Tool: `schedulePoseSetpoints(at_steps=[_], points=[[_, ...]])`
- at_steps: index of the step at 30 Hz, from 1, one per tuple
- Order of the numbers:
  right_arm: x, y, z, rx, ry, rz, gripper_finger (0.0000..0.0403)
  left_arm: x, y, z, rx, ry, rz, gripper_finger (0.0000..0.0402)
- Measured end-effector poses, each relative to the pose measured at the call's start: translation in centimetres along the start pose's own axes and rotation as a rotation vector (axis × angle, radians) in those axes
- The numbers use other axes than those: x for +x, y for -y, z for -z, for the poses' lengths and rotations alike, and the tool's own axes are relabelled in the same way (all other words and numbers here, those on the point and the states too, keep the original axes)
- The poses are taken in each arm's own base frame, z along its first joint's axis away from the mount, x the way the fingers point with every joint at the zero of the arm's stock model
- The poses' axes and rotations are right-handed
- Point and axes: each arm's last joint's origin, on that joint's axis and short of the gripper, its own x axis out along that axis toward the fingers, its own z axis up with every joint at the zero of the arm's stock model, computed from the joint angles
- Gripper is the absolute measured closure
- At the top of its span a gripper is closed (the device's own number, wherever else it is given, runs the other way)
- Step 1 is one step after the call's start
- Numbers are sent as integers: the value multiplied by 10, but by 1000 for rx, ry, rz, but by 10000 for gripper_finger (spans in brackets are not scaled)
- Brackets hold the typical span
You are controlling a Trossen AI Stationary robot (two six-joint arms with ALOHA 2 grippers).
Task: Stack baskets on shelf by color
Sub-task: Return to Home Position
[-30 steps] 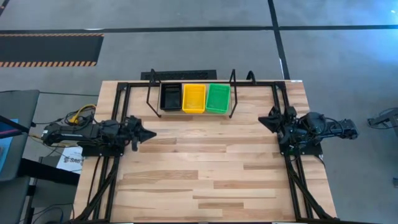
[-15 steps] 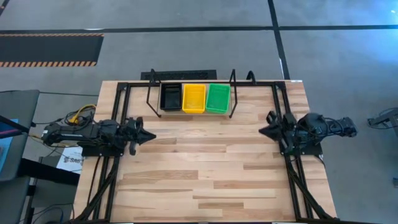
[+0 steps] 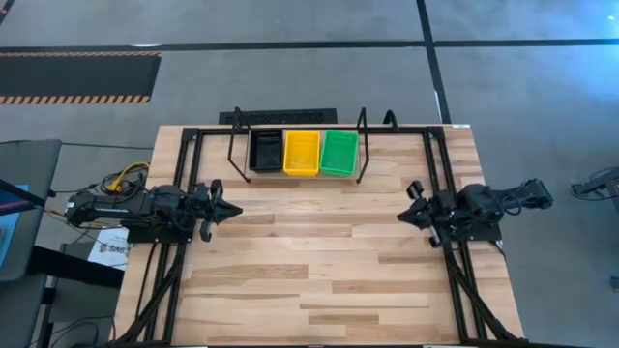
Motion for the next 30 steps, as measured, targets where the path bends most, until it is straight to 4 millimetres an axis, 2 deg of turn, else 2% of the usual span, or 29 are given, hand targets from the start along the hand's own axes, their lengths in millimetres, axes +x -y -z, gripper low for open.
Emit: schedulePoseSetpoints(at_steps=[7, 14, 22, 25, 30], points=[[0, 5, 8, -26, -77, 48, 360, 0, 0, 0, 34, -3, -1, 401], [-1, 10, 8, -182, -84, 99, 360, 0, 0, 0, 115, -3, -1, 401], [-1, 15, 7, -198, -84, 152, 360, 1, 1, -1, 213, 33, 28, 401], [-2, 17, 6, -203, -82, 173, 360, 3, -1, 5, 220, 78, 39, 402], [-2, 20, 6, -210, -79, 200, 360, 2, -1, 5, 238, 88, 42, 402]])
